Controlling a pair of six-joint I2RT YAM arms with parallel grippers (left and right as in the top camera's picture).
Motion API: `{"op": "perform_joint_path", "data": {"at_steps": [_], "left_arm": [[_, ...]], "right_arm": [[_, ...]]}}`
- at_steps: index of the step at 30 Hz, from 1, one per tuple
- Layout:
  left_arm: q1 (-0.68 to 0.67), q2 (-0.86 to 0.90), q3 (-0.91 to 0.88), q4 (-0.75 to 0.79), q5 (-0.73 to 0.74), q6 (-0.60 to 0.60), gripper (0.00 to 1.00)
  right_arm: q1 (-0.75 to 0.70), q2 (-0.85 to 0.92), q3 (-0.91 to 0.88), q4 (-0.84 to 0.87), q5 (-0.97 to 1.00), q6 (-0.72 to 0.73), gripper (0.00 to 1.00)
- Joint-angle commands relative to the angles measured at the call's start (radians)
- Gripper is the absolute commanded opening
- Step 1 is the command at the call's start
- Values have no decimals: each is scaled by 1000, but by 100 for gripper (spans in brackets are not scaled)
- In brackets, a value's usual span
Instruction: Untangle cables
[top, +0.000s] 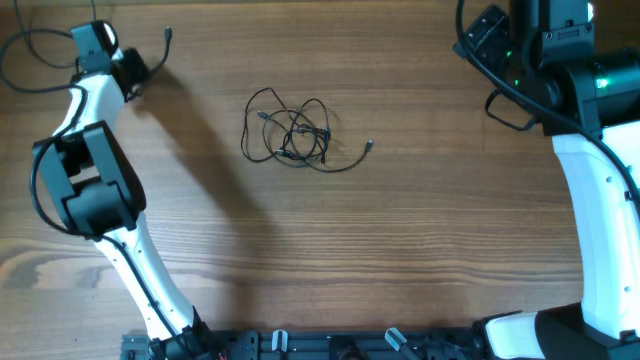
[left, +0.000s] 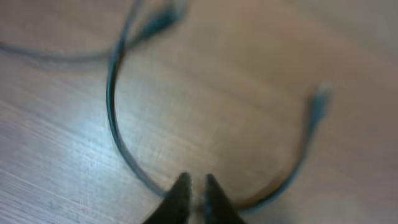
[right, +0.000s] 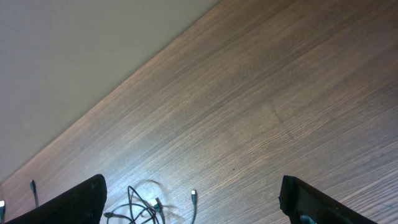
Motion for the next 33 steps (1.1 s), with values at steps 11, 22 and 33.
{"op": "perform_joint_path", "data": {"at_steps": [11, 22, 33], "left_arm": [[-3, 80, 5, 35, -37, -45, 96], [-4, 82, 5, -214, -209, -46, 35], [-110, 5, 5, -429, -204, -287, 4]], "right_arm": [[0, 6, 4, 1, -11, -13, 91], [0, 6, 4, -3, -10, -40, 91], [0, 6, 4, -5, -10, -67, 93]]}}
